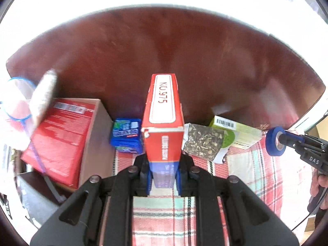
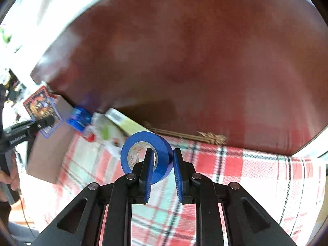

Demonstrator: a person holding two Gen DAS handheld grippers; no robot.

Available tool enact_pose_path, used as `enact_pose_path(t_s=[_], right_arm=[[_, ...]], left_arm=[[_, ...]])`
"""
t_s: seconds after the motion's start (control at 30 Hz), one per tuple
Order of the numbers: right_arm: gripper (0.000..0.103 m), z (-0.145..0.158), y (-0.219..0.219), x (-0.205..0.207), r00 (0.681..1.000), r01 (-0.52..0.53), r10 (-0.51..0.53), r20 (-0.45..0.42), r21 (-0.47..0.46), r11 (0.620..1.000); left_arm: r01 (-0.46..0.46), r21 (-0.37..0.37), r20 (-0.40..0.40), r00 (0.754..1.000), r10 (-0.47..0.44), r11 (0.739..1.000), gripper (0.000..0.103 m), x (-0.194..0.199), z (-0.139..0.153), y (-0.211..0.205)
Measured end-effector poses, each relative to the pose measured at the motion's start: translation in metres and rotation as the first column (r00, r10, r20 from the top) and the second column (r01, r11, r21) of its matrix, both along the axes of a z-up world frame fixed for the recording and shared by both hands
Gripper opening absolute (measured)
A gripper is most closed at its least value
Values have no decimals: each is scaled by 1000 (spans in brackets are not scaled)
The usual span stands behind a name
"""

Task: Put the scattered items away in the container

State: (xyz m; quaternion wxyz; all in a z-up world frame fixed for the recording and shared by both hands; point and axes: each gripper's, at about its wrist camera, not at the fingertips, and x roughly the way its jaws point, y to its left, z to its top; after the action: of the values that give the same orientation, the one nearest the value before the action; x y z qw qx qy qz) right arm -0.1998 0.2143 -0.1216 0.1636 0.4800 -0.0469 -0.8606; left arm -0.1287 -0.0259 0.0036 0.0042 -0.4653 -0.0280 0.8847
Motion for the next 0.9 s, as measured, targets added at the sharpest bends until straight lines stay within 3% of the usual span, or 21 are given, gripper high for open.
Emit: enact_pose_path(t_s=[0.03,0.3,0.53,0.7,0.9], right_arm=[[20,11,-5,3,1000,-9,10,-18,8,1000],[20,83,-67,15,991,-89,84,-103,-49,995],[20,127,-181,5,962,-256,239,-130,-142,956],[20,133,-275,-12,939,-341,323,-121,-192,920],[20,83,-379,-30,924,-379,380,-35,-195,905]], left_arm=[[-3,8,-3,1000,4,1000,17,-18,6,19],[-86,57,-36,995,88,995,17,5,67,-9],[-180,75,-12,983,181,981,17,25,116,-83],[-197,77,61,979,192,977,17,39,104,-141],[-195,125,131,975,179,973,17,32,56,-194]])
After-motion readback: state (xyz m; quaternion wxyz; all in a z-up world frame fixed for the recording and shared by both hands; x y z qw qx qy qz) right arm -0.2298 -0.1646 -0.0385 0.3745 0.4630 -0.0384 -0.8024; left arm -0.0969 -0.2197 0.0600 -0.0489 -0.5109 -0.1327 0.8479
